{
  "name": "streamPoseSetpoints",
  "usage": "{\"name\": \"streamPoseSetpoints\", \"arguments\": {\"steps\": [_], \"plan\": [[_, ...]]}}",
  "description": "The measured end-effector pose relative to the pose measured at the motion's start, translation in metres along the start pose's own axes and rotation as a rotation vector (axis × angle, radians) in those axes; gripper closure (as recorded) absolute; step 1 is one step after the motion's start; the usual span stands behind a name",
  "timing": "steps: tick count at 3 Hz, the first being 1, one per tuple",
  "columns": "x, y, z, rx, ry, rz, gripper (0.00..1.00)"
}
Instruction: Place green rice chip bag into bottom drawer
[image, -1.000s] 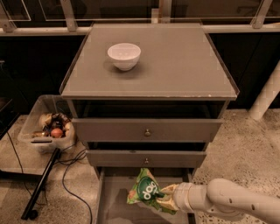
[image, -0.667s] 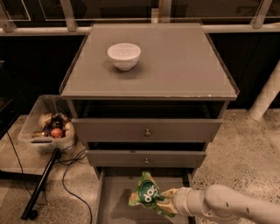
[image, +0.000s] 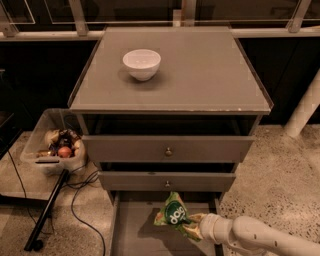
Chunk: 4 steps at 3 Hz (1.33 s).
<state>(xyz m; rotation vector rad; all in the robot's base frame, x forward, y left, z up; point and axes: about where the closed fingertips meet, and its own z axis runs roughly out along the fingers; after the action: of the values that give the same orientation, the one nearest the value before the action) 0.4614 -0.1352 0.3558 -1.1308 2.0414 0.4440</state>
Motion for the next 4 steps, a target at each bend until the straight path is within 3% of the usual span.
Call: {"name": "streamPoseSetpoints", "arguments": {"steps": [1,3,4], "plan": [[0.019,-0.051,0.007,0.070,0.014,0.002,1.00],[0.019,-0.048,0.014,0.069,0.030,-0.008,1.00],[0.033,-0.044,0.036,0.054,0.070,-0.022,1.00]]}}
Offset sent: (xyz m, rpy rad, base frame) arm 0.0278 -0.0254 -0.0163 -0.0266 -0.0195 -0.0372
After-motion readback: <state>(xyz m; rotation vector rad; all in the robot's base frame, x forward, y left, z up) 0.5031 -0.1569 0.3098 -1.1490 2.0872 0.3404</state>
